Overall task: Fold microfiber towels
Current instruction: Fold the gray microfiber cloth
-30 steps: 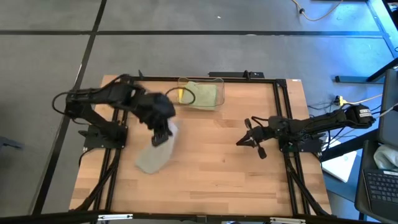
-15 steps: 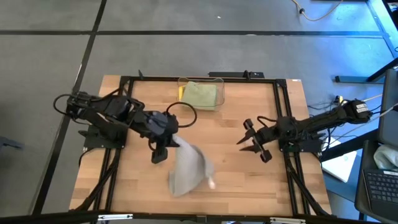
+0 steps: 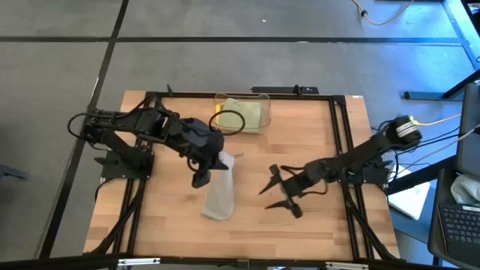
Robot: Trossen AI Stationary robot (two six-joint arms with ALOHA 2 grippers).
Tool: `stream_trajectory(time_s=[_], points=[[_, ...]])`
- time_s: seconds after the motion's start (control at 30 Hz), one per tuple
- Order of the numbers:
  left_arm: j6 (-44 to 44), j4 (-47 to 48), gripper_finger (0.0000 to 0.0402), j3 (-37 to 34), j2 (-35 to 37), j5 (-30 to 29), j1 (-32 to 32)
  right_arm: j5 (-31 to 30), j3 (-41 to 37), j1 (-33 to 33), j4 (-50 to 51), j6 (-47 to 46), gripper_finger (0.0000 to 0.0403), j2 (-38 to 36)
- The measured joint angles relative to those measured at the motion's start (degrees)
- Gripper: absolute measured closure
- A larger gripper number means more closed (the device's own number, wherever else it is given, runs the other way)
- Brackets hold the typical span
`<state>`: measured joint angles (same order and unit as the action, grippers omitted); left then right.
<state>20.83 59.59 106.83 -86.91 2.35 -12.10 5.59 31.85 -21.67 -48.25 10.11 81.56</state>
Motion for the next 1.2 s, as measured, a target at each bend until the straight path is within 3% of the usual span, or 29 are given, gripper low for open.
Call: stream_trajectory(time_s=[0.27,0.47,0.53,1.2], points=[[1.5,-1.6,0.0401,0.0,-2.6,3.2,-2.9,-2.2,4.7,6.0,0.2,1.7,0.0182,5.6],[1.0,-5.8,0.0401,0.0,-4.7,3.6,-4.6,10.7,4.7,11.2,-5.6,-6.1,0.0171,5.5],[1.0,-5.6,0.0401,0.0,-5.4,4.3,-4.5,12.6,4.7,11.6,-7.8,-7.9,0.0168,5.5],[-4.6,-12.7,0.0402,0.0,-6.6,4.7,-2.9,12.6,4.7,10.9,-8.9,-10.2,0.0167,5.5]])
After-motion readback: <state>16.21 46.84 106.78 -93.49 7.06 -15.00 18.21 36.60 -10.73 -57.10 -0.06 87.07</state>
